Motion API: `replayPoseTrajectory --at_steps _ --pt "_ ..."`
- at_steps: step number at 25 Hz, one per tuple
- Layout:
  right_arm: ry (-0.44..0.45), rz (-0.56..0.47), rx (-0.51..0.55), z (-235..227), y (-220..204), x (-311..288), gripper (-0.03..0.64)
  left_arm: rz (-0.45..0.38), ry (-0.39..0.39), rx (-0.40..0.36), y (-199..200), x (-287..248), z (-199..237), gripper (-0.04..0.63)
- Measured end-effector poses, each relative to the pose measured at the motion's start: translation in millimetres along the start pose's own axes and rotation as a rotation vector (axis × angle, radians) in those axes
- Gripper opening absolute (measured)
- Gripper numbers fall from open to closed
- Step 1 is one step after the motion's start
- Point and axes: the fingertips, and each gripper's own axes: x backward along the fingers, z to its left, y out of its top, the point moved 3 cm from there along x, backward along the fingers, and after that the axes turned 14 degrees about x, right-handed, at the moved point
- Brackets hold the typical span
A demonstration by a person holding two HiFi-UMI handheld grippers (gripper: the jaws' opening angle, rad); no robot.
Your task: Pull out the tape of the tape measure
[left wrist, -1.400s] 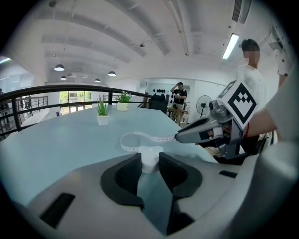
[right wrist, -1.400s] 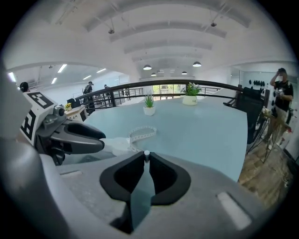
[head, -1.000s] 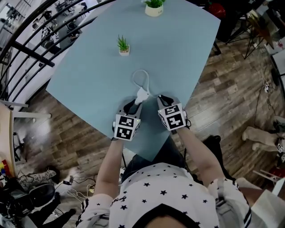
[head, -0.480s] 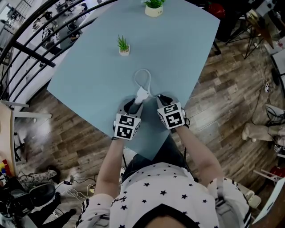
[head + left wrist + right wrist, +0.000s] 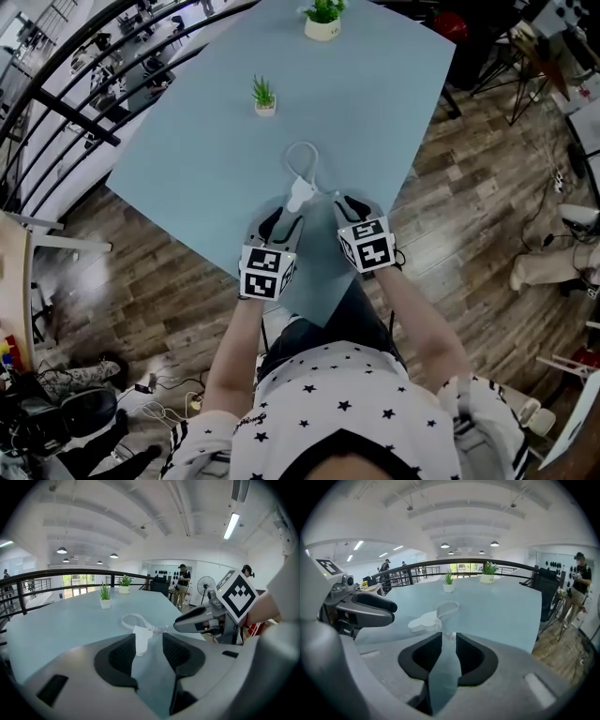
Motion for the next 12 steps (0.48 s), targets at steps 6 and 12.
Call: replayPoseTrajectory --at_steps 6,12 --pt "-0.037 -0.079 -0.008 25 13 36 0.077 -0.072 -0.028 0.025 5 37 -11 0.160" --pt "-0.060 -0.159 -0.039 49 24 76 0.077 -0.114 -0.058 0.044 2 72 -25 0.160"
